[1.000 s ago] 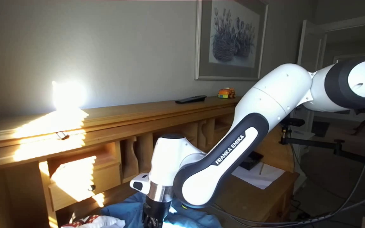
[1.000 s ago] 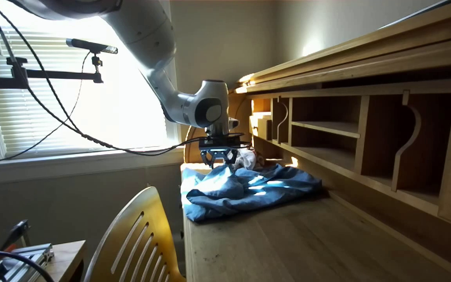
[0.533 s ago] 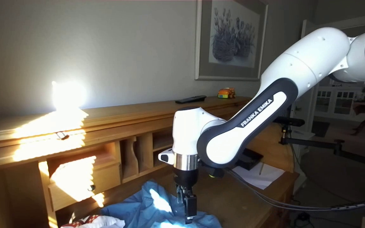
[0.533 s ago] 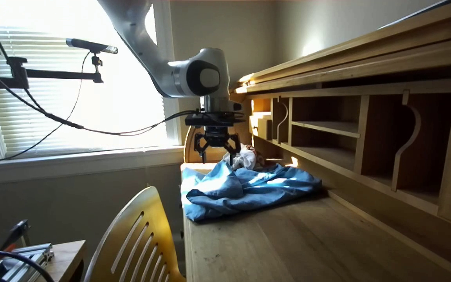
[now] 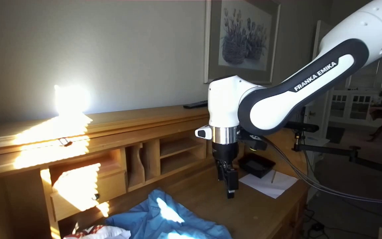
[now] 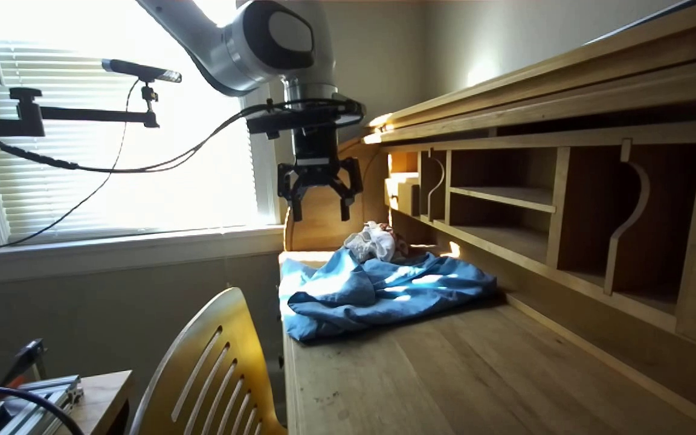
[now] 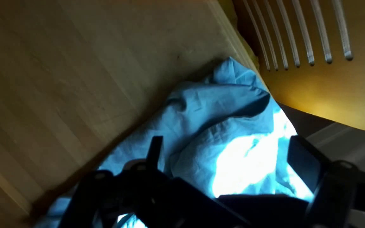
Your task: Fold the blue cloth in half
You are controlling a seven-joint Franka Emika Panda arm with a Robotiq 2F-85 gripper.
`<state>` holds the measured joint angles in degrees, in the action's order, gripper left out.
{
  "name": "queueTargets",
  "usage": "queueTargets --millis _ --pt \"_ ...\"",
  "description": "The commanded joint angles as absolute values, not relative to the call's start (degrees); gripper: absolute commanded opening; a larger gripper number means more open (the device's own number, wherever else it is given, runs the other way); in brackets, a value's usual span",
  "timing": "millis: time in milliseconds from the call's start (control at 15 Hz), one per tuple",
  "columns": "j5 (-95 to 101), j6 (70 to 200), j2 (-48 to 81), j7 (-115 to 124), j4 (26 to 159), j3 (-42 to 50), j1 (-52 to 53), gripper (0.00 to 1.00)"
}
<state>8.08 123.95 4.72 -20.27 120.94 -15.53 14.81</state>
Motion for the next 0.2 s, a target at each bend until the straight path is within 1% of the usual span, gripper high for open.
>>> queueTargets --millis 0,133 --pt "8.1 123.6 3.6 -20.2 121.3 -15.4 14.7 1.0" --pt "8.1 123.6 3.7 -20.3 121.2 -15.5 14.8 1.0"
